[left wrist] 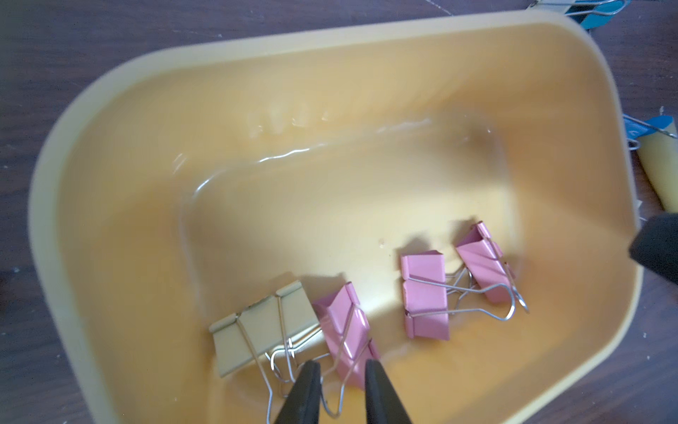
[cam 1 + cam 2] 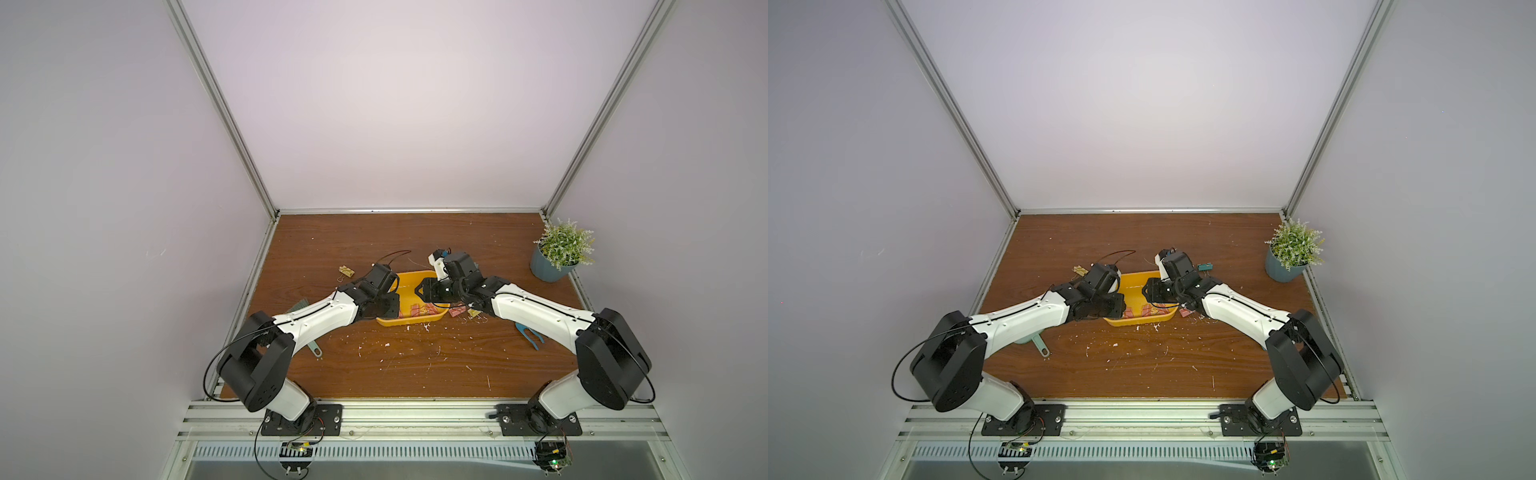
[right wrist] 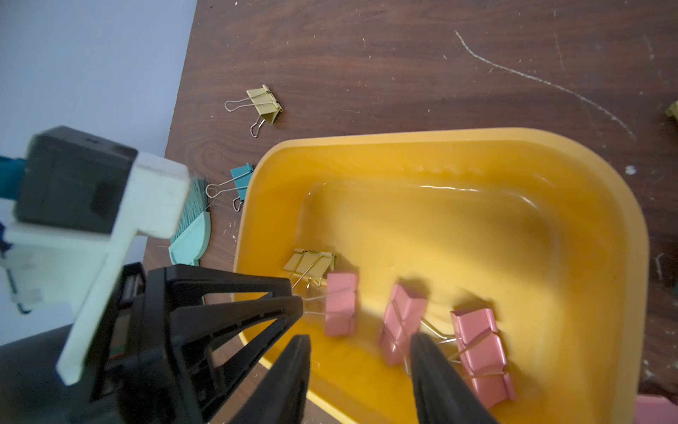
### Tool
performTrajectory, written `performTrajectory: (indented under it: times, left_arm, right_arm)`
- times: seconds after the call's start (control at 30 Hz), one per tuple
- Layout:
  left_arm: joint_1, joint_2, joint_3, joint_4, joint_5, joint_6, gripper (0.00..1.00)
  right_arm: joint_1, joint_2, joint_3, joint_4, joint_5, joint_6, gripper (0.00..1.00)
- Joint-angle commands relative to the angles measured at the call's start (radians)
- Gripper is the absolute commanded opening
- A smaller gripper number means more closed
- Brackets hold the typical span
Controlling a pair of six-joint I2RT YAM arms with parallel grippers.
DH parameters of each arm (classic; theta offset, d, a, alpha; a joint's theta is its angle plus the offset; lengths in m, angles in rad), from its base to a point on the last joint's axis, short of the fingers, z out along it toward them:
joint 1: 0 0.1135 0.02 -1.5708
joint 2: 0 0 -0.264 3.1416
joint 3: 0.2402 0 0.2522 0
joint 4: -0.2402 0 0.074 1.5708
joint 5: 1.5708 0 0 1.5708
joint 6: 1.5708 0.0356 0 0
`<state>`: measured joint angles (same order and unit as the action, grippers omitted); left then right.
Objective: Take out the binder clips from the storage box
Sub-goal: Pick up the binder clip from the storage box.
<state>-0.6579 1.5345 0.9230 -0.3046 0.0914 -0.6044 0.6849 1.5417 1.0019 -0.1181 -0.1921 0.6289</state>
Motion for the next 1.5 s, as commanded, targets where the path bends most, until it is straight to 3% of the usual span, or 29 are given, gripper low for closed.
performTrajectory:
  times: [0.0,0.4,0.87,1.47]
  left_arm:
    - [-0.006,0.019,0.03,-0.036,0.003,0.022,0.25]
    - [-0.006,0.01,0.035,-0.056,-0.044,0.025,0.27]
    - [-0.006,0.067,0.053,-0.043,0.032,0.03,0.22]
    - [-0.006,0.079,0.048,0.1,0.15,-0.023,0.03]
  right_arm:
    - [-0.001,0.0,0.029,-0.001,-0.017,0.008,0.5]
    - [-0.002,0.011,0.022,0.007,-0.025,0.008,0.5]
    - [-0.001,0.013,0.023,-0.004,-0.015,0.006,0.5]
    - [-0.004,-0.016,0.018,-0.036,0.054,0.024,0.49]
